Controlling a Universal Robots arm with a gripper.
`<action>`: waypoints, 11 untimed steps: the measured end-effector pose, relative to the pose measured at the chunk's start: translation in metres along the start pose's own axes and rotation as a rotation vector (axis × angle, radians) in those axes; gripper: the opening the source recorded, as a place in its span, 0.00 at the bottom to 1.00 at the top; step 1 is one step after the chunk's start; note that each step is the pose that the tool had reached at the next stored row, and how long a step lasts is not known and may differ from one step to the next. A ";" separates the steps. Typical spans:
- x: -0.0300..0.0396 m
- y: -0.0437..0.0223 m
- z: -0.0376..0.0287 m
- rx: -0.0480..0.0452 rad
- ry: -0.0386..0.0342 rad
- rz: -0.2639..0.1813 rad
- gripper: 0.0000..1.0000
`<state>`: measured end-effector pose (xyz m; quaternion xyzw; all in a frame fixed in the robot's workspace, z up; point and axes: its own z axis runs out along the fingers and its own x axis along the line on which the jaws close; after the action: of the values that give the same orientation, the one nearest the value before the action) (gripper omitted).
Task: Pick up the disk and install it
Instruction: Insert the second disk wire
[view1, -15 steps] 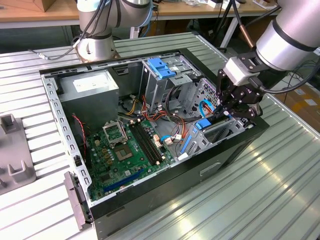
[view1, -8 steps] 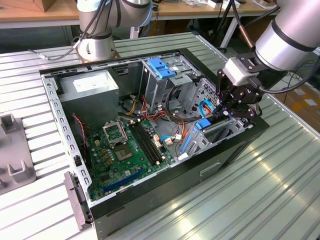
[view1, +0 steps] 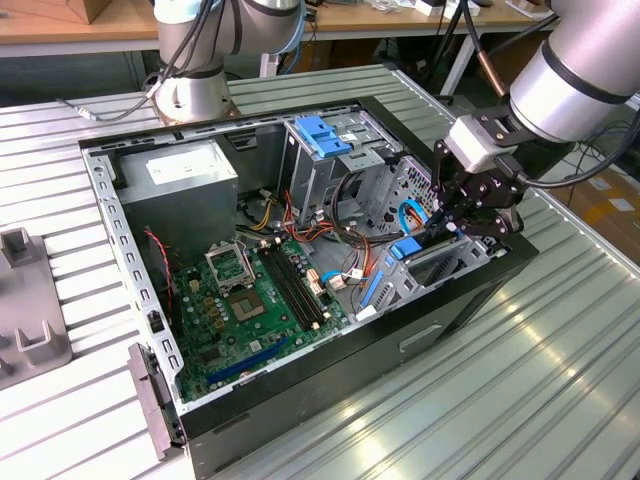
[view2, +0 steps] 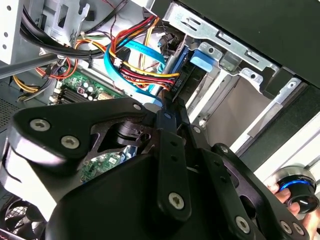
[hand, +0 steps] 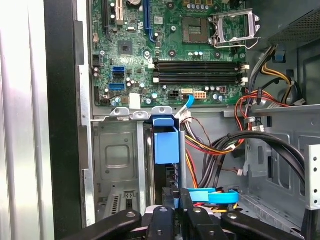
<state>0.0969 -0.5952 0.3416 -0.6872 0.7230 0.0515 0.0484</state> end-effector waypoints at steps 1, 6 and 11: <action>0.0000 0.0000 -0.0002 0.0000 -0.0003 0.000 0.16; -0.0005 0.0000 -0.0036 0.0000 -0.0004 -0.001 0.16; -0.0006 0.0000 -0.0038 -0.0002 -0.0002 -0.001 0.16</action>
<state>0.0969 -0.5952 0.3455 -0.6875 0.7227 0.0516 0.0484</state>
